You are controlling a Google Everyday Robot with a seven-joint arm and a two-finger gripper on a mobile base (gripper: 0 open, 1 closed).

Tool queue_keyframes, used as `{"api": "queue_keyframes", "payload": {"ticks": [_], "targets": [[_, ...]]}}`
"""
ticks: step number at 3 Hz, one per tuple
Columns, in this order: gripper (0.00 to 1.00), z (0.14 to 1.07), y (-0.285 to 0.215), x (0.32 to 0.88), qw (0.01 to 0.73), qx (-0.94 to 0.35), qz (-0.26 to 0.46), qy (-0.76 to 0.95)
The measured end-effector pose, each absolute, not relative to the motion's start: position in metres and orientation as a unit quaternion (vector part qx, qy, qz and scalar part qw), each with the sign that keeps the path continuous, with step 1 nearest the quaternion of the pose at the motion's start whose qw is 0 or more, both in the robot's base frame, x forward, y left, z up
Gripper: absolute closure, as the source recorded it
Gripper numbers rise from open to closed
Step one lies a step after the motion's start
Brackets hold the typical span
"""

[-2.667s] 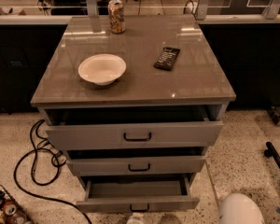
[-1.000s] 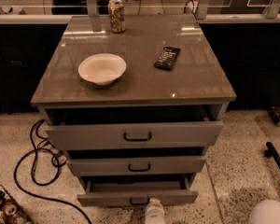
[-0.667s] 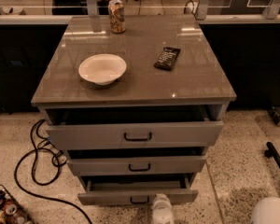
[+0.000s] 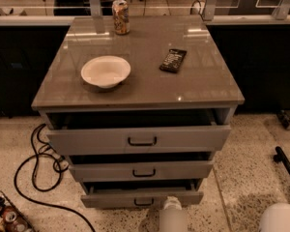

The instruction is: Close bottom drawer

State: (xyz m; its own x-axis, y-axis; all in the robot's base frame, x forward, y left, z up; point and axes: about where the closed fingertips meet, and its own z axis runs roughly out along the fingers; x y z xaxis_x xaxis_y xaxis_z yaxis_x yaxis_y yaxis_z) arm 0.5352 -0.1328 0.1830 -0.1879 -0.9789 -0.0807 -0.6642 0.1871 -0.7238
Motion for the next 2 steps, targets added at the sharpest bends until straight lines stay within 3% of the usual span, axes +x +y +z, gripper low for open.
{"api": "queue_keyframes", "payload": {"ticks": [2], "targets": [[1.00,0.1792,-0.1410,0.5391,0.277,-0.572,-0.285,0.718]]}}
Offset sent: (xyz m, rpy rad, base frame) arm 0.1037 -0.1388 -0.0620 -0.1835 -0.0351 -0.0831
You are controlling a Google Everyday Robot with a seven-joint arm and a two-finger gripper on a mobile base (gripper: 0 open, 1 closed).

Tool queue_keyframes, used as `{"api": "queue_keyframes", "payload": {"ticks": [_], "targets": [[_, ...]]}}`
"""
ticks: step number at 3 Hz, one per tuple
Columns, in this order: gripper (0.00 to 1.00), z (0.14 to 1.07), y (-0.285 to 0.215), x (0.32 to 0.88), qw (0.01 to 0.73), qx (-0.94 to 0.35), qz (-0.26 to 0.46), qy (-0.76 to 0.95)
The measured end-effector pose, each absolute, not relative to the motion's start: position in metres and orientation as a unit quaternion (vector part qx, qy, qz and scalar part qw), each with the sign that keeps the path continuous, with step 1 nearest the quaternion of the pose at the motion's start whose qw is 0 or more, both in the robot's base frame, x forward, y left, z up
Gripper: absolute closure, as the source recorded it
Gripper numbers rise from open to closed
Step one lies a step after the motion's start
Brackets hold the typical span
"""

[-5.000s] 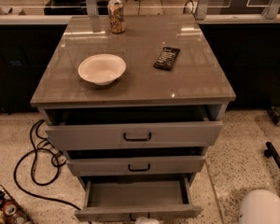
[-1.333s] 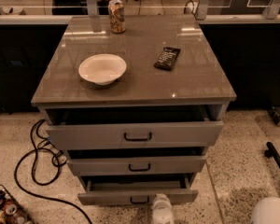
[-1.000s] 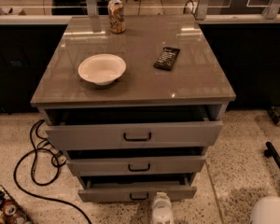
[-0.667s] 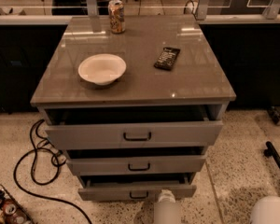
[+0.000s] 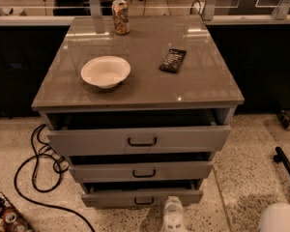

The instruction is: Close bottom drawer

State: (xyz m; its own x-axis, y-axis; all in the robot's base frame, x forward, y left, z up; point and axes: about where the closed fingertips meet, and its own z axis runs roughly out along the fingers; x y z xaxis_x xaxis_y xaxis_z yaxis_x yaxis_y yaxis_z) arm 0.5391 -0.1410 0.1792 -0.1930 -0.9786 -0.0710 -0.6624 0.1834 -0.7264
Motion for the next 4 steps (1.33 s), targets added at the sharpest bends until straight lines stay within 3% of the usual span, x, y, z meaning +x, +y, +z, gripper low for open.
{"api": "queue_keyframes", "payload": {"ticks": [2,4], "targets": [[0.99,0.1745,-0.1488,0.5446,0.272,-0.570,-0.291,0.718],[0.55,0.1718,-0.1499,0.5428,0.268,-0.568,-0.287,0.723]]}}
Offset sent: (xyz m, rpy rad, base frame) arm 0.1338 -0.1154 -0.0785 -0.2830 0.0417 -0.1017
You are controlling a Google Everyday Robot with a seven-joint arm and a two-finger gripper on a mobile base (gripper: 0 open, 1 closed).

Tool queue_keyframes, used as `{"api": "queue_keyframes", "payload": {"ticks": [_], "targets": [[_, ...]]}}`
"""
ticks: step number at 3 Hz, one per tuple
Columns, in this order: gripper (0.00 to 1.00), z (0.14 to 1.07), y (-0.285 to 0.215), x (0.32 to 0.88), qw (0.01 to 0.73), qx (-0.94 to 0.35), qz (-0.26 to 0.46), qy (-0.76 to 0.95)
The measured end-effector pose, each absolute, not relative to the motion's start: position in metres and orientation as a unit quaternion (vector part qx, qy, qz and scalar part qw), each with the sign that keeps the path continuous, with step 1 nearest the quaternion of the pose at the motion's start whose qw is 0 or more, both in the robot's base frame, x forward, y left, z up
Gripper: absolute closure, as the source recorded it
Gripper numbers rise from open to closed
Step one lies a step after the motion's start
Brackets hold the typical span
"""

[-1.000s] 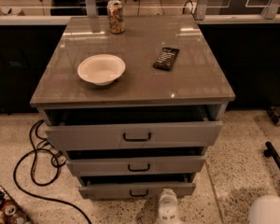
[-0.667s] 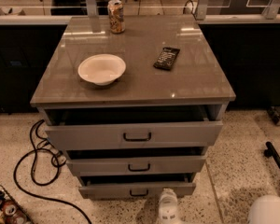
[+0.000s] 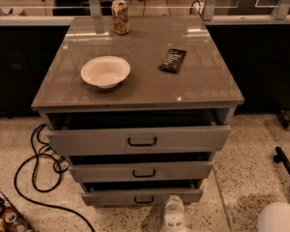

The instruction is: Close bottom drawer

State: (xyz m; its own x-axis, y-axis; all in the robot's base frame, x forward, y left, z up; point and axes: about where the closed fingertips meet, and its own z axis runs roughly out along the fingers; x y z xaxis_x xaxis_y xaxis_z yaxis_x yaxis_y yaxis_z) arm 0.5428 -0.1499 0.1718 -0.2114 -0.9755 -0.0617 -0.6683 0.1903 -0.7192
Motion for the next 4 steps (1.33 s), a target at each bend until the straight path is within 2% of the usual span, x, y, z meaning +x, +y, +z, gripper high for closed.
{"api": "queue_keyframes", "payload": {"ticks": [2,3,4], "targets": [[0.08,0.1692,-0.1510,0.5412,0.264,-0.566,-0.283,0.728],[0.00,0.1683,-0.1517,0.5382,0.262,-0.565,-0.282,0.730],[0.00,0.1683,-0.1517,0.5382,0.262,-0.565,-0.282,0.730]]}}
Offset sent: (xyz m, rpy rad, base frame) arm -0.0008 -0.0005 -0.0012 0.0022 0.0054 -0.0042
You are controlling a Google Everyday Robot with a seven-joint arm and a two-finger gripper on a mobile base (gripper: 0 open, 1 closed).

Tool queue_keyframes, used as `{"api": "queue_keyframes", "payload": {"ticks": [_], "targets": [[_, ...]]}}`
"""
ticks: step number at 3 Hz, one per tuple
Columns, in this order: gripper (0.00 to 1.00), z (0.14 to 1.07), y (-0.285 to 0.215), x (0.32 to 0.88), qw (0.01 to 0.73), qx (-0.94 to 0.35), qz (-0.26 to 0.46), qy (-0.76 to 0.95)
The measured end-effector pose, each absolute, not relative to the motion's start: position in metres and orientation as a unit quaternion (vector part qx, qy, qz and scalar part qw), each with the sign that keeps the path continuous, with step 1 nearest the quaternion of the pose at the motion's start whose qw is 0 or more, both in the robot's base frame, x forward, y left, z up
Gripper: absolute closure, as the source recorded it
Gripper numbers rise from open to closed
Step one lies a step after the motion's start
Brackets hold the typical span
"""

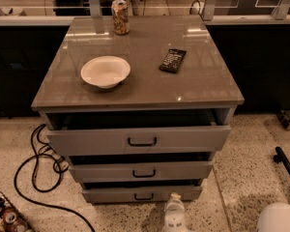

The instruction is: Close bottom drawer

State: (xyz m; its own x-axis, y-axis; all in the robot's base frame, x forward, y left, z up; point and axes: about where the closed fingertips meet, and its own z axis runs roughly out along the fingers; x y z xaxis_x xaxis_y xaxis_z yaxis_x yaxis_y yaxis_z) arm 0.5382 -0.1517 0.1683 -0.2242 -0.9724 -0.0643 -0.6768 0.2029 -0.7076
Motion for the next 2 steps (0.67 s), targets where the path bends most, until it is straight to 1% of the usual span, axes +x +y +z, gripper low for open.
{"api": "queue_keyframes", "payload": {"ticks": [1,2], "targets": [[0.18,0.1670,-0.1523,0.5374,0.260,-0.564,-0.280,0.732],[0.42,0.1659,-0.1527,0.5367,0.258,-0.563,-0.279,0.734]]}}
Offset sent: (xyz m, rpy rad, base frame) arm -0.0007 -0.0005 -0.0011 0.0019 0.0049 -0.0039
